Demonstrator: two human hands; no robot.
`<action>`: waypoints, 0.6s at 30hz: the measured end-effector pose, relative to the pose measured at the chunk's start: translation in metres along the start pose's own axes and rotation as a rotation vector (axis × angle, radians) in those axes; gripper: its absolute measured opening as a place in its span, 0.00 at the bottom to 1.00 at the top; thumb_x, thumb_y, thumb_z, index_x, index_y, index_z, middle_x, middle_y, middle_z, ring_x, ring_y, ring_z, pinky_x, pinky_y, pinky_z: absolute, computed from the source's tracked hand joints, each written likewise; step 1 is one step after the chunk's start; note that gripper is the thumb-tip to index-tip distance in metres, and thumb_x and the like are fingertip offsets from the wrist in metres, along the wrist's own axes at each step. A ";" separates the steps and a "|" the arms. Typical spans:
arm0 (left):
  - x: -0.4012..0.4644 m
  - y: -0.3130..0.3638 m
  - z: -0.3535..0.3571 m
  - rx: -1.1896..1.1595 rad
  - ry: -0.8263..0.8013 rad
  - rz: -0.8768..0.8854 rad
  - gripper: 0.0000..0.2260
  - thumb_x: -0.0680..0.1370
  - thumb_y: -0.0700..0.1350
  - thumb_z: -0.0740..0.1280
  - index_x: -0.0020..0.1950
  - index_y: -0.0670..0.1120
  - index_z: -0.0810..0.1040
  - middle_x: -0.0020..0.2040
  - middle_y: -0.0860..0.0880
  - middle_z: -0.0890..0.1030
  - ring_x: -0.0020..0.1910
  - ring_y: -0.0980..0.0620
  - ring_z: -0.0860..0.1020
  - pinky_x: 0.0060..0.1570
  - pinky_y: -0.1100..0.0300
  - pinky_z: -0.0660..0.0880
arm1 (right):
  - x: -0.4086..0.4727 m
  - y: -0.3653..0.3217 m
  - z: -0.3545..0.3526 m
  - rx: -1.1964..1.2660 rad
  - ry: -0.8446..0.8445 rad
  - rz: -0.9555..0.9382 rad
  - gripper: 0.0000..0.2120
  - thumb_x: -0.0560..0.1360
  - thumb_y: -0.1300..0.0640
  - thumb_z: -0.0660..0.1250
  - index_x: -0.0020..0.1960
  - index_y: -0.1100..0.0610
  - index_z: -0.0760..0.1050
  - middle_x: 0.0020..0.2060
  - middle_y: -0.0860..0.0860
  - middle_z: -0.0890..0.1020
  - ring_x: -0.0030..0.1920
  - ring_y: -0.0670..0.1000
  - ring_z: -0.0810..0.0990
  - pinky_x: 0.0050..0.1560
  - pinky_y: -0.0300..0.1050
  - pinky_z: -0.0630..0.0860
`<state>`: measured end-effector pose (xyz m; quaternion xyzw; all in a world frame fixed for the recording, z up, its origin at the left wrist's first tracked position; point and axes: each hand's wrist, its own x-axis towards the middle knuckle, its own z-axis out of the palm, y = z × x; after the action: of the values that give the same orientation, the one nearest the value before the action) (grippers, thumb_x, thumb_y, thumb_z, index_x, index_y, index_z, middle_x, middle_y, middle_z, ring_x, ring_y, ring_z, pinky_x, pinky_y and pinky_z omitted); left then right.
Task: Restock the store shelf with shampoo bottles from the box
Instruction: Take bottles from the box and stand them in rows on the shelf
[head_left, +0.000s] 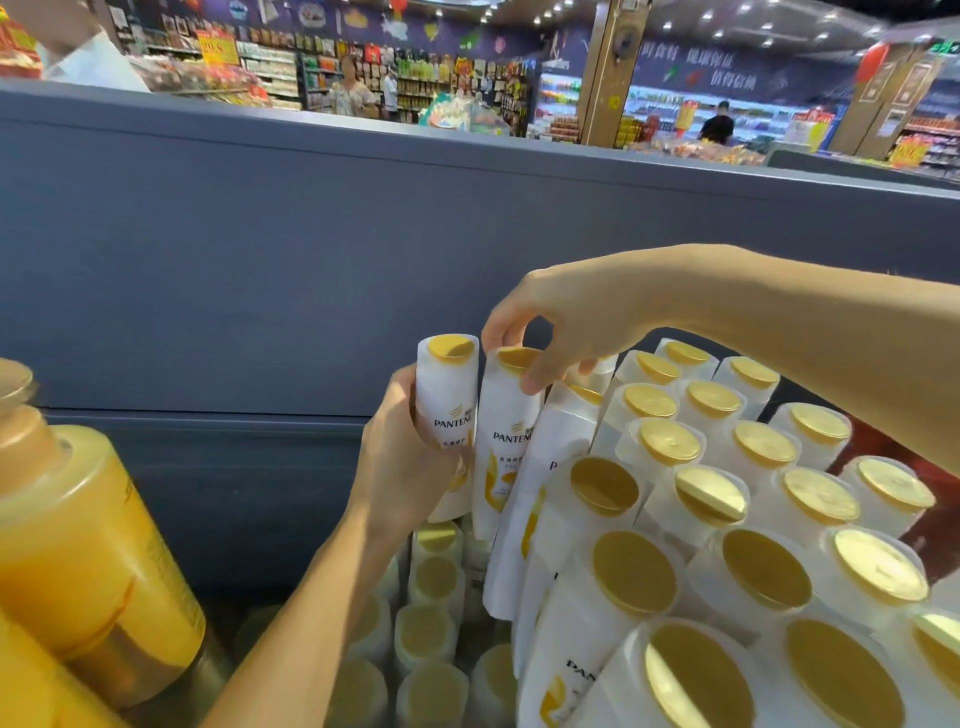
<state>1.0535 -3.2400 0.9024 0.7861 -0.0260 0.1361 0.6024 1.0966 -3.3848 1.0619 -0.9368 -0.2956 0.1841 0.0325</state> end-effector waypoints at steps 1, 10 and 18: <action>-0.001 0.000 0.001 0.000 0.007 0.004 0.26 0.70 0.35 0.74 0.64 0.50 0.70 0.48 0.53 0.79 0.47 0.54 0.80 0.39 0.65 0.79 | -0.001 0.001 0.002 0.012 0.002 -0.003 0.13 0.72 0.57 0.74 0.43 0.42 0.73 0.41 0.37 0.78 0.42 0.48 0.84 0.46 0.46 0.81; -0.007 0.002 -0.001 0.003 0.079 -0.011 0.31 0.67 0.34 0.76 0.66 0.49 0.69 0.48 0.59 0.77 0.47 0.60 0.78 0.39 0.69 0.77 | -0.001 0.012 0.010 0.021 0.053 -0.026 0.19 0.75 0.55 0.71 0.64 0.49 0.73 0.57 0.43 0.78 0.43 0.50 0.85 0.39 0.36 0.80; -0.009 0.004 -0.004 0.032 0.070 -0.033 0.31 0.69 0.36 0.76 0.68 0.47 0.67 0.55 0.51 0.77 0.53 0.53 0.76 0.53 0.54 0.77 | -0.004 0.022 0.007 0.002 0.082 -0.018 0.19 0.74 0.57 0.72 0.63 0.51 0.74 0.57 0.45 0.79 0.35 0.47 0.83 0.28 0.32 0.75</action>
<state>1.0428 -3.2383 0.9052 0.7909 0.0102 0.1539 0.5923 1.1027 -3.4056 1.0532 -0.9408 -0.3024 0.1454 0.0475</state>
